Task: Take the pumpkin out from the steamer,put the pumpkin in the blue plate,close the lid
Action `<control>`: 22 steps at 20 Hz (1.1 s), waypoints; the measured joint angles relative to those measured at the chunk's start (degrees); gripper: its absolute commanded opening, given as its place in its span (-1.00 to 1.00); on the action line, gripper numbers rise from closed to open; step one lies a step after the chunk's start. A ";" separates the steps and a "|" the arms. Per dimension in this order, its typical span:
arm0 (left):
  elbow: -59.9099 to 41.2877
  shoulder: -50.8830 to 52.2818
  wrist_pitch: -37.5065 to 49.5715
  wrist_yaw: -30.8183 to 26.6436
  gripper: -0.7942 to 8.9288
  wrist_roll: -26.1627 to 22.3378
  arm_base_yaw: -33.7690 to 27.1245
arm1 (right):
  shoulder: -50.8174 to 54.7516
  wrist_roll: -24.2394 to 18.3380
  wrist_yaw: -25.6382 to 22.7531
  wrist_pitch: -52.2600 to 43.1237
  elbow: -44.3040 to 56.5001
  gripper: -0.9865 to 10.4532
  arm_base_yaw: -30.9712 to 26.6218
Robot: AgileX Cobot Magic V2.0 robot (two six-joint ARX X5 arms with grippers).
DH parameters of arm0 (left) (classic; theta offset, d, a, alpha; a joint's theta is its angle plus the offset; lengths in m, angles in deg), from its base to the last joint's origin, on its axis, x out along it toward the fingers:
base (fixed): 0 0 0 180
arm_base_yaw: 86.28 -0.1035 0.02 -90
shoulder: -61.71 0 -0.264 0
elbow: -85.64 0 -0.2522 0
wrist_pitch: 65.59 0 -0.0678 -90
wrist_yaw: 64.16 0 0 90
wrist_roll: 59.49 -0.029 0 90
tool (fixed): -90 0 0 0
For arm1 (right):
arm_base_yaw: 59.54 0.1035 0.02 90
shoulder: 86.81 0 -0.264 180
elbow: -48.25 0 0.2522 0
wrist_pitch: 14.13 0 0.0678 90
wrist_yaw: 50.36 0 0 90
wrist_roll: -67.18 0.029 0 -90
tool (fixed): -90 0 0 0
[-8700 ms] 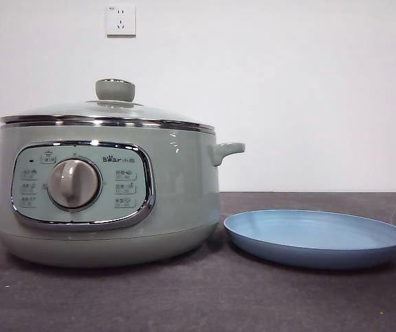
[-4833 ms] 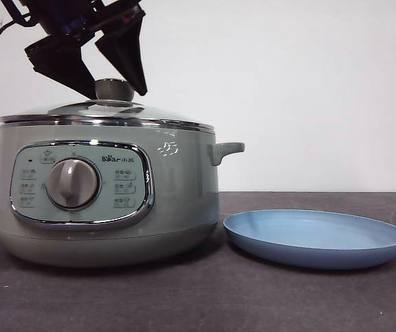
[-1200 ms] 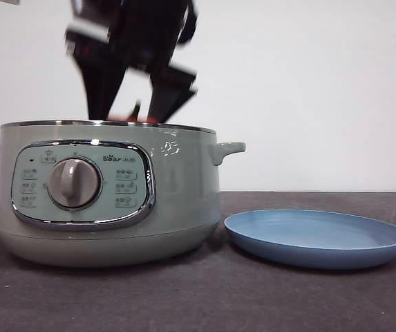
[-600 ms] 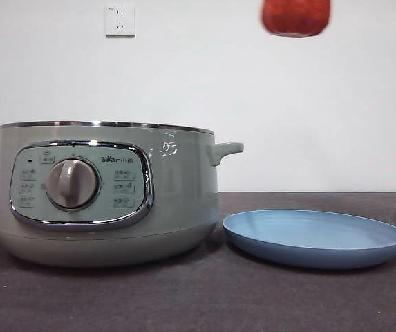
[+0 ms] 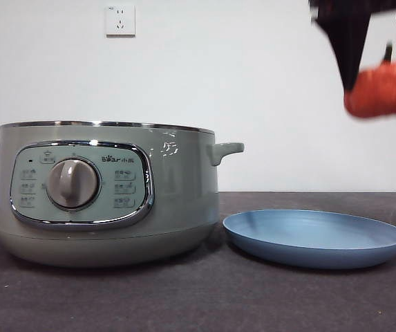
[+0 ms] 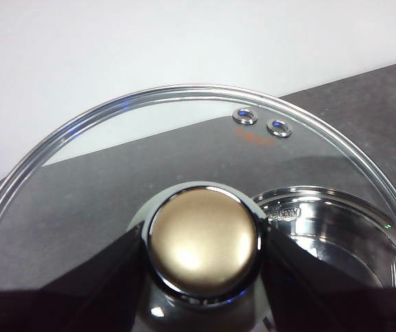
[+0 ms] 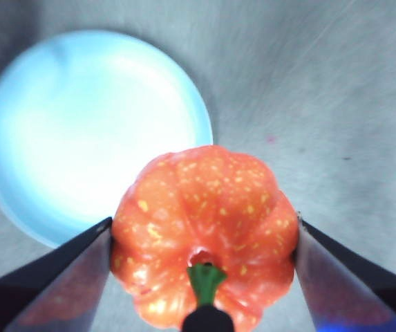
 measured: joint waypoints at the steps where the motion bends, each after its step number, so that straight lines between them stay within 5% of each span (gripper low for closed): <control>1: 0.00 0.00 0.02 0.00 -0.85 0.00 -0.02 | 0.20 0.02 1.16 -2.62 3.23 -0.85 0.00; 6: 0.00 -0.55 0.37 2.47 -0.85 0.00 -0.04 | 0.39 -0.26 10.86 -19.78 16.50 -0.85 0.22; 13: 0.00 -4.17 0.46 2.38 -0.85 0.00 -0.07 | -2.05 -0.28 11.78 -29.88 20.59 -0.85 1.16; 22: 0.00 -5.64 0.85 2.40 -0.85 0.00 -0.07 | -6.47 -0.28 11.78 -30.18 20.59 -0.85 1.18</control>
